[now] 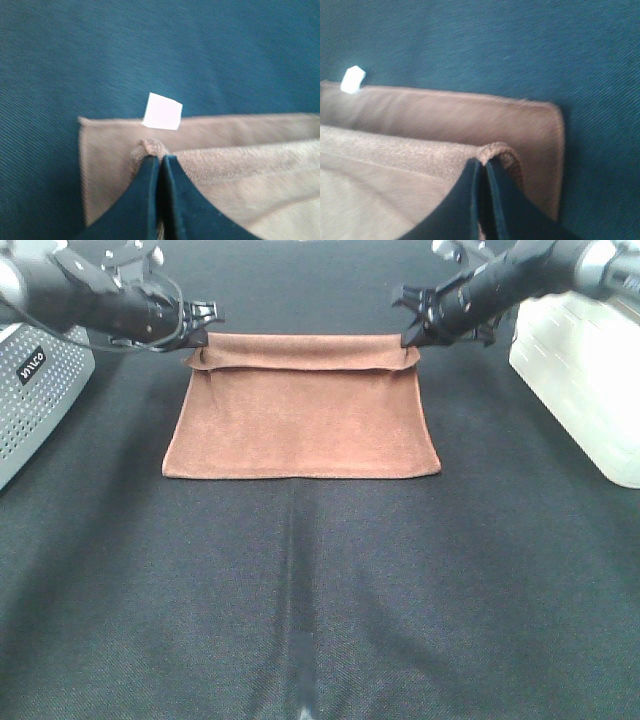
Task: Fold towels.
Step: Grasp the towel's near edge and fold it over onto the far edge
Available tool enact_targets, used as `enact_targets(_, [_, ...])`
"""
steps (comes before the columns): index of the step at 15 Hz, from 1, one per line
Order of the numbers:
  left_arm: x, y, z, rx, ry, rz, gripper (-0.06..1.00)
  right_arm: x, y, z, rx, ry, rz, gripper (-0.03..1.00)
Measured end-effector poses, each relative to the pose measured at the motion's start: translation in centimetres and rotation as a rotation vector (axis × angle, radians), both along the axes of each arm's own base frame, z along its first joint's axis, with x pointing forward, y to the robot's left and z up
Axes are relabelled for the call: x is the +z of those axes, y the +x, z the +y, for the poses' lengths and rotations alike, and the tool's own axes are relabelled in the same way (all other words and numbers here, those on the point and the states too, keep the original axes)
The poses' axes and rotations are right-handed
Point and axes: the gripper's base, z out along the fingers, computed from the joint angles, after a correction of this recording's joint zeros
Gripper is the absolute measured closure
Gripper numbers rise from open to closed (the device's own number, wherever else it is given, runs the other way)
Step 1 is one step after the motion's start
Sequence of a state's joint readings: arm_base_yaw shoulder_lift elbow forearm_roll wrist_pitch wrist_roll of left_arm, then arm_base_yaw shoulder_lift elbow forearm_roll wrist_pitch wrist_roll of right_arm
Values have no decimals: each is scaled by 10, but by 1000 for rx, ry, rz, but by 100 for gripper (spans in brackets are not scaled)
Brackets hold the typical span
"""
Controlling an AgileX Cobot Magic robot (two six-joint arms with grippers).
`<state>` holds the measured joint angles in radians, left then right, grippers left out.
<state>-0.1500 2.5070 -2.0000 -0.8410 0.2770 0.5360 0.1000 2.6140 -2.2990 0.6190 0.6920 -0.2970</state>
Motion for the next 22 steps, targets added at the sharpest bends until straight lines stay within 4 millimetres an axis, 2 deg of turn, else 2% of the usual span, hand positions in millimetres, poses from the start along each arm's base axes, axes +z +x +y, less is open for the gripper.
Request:
enact_targets(3, [-25, 7, -1, 12, 10, 7, 93, -20, 6, -2, -22, -20, -31, 97])
enact_targets(5, [-32, 7, -1, 13, 12, 16, 86, -24, 6, -1, -16, -28, -33, 92])
enact_targets(6, [-32, 8, -1, 15, 13, 13, 76, -24, 7, -1, -19, -34, -44, 84])
enact_targets(9, [-30, 8, 0, 17, 13, 6, 31, -20, 6, -1, -9, -34, -40, 44])
enact_targets(10, [-23, 7, -2, -4, 5, 15, 20, -14, 0, 1, 34, -36, 3, 35])
enact_targets(13, [-5, -1, 4, -92, -40, 96, 18, 14, -16, 2, 144, -70, 96, 31])
enact_targets(15, [-8, -9, 9, -143, -108, 228, 19, 33, -27, 3, 175, -58, 172, 31])
enact_targets(18, [-13, -25, 12, -173, -189, 457, 21, 48, -44, 2, 204, -59, 315, 31])
enact_targets(21, [-6, -31, 11, -199, -169, 504, 21, 54, -48, 1, 197, -62, 348, 31])
enact_targets(22, [4, -33, 11, -205, -171, 505, 21, 56, -48, 1, 187, -66, 350, 31])
